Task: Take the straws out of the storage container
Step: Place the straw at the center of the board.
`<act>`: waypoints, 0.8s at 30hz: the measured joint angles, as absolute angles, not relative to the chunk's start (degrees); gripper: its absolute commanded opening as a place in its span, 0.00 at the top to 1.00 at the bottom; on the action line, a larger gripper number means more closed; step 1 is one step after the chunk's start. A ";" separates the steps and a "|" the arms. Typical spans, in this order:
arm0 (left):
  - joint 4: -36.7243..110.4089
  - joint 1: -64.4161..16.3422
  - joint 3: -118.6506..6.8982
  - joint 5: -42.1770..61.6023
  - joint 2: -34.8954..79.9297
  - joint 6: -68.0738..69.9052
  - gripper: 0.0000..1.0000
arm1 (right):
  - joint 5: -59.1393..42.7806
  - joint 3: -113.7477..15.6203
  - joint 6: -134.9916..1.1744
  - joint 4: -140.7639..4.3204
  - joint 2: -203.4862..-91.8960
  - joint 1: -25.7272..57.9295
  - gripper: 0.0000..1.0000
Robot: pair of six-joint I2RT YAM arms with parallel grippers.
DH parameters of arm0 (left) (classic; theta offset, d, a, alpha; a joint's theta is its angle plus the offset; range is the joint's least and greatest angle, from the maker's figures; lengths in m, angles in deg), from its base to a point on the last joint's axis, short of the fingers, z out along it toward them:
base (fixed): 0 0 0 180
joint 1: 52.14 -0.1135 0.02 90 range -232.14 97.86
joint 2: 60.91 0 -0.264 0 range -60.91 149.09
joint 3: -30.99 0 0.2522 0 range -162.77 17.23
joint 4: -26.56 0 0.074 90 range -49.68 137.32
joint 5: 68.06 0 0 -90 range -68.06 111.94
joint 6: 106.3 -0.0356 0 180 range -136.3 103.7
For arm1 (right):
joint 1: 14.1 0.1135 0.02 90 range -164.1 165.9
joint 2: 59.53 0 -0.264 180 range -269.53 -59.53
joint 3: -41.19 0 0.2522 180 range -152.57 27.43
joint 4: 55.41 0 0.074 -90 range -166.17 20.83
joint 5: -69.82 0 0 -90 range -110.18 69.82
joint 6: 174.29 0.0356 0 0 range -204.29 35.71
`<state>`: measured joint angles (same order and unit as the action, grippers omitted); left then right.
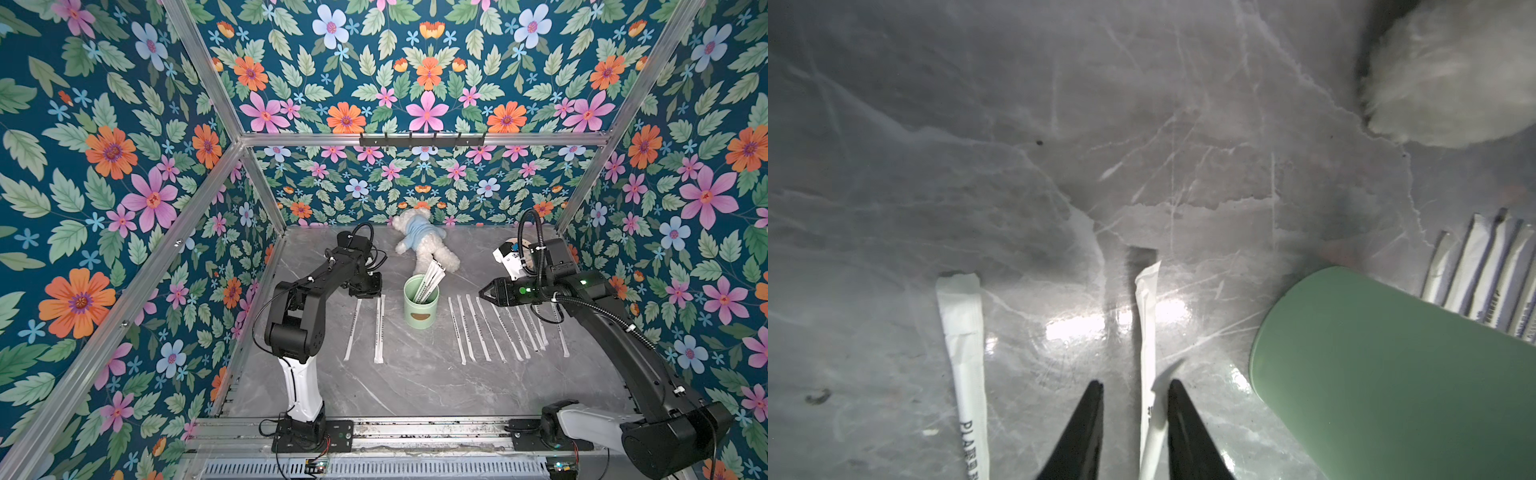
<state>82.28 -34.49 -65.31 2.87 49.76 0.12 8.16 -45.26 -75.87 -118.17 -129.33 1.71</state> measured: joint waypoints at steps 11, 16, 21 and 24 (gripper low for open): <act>77.73 -36.61 -60.66 -3.99 46.77 0.38 0.70 | 8.29 -45.19 -75.76 -117.31 -130.07 1.84 0.51; 78.04 -36.76 -61.77 -2.94 45.91 0.97 0.71 | 8.38 -45.28 -75.63 -117.27 -130.33 2.15 0.51; 77.58 -36.04 -61.84 -1.26 40.49 1.72 0.70 | 8.36 -45.24 -75.43 -117.01 -130.33 2.24 0.51; 75.55 -32.96 -61.03 0.07 35.60 1.87 0.66 | 8.36 -44.95 -75.41 -116.94 -130.33 2.24 0.51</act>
